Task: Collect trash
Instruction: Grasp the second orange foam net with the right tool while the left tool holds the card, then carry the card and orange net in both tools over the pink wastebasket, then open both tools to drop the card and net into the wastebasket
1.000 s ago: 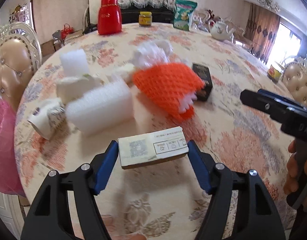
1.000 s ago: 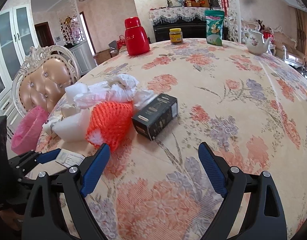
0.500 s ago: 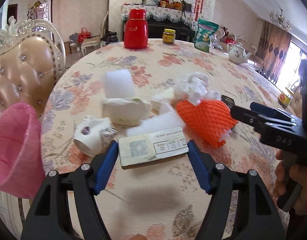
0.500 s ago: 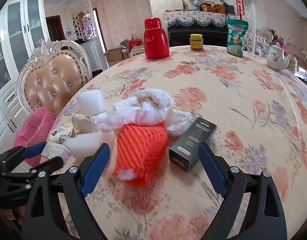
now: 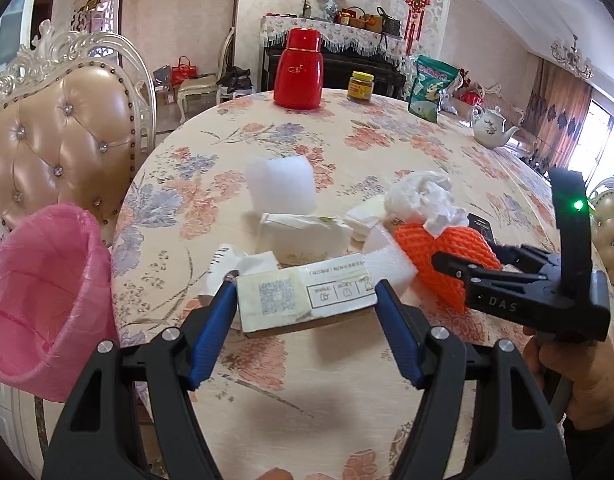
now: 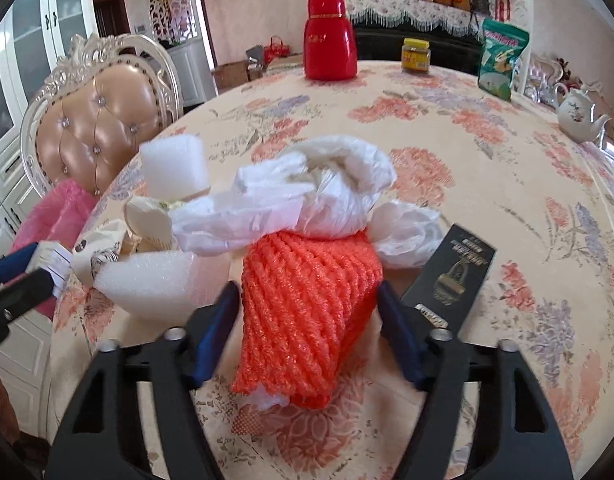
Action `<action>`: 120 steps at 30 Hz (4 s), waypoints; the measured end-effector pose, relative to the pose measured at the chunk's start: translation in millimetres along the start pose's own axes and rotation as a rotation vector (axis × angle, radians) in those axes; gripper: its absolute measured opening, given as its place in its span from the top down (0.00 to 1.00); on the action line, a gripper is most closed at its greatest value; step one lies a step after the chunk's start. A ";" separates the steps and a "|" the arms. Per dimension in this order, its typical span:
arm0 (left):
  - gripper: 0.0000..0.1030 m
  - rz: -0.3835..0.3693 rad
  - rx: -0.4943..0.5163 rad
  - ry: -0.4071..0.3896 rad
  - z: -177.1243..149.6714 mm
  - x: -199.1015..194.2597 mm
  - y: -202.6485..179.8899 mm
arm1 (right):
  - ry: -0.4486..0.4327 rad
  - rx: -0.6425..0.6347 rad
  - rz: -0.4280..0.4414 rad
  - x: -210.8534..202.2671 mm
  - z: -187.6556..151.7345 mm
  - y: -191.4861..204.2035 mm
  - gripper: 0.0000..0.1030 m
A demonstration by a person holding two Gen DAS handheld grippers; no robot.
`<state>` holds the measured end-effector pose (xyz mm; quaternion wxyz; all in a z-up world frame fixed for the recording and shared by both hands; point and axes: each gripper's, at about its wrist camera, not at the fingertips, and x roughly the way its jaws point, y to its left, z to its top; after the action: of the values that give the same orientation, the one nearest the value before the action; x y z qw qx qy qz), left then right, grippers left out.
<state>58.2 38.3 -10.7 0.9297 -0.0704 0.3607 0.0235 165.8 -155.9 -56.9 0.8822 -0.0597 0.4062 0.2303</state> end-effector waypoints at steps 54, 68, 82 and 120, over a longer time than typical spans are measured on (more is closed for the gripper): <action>0.33 0.108 -0.093 -0.139 11.8 -66.0 110.6 | -0.272 -0.081 0.091 -115.9 47.7 83.1 0.67; 0.33 0.240 -0.134 -0.176 14.3 -101.0 184.2 | -0.252 -0.161 0.186 -85.9 68.3 153.6 0.67; 0.33 0.344 -0.176 -0.161 8.0 -114.9 241.1 | -0.208 -0.230 0.292 -51.4 84.8 231.7 0.67; 0.33 0.386 -0.225 -0.138 -2.9 -125.9 295.5 | -0.081 -0.384 0.431 15.0 89.9 356.1 0.43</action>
<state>-64.7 331.0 38.3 0.9167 -0.1013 0.2982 0.2458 74.2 191.5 20.7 0.8012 -0.1287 0.3228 0.4872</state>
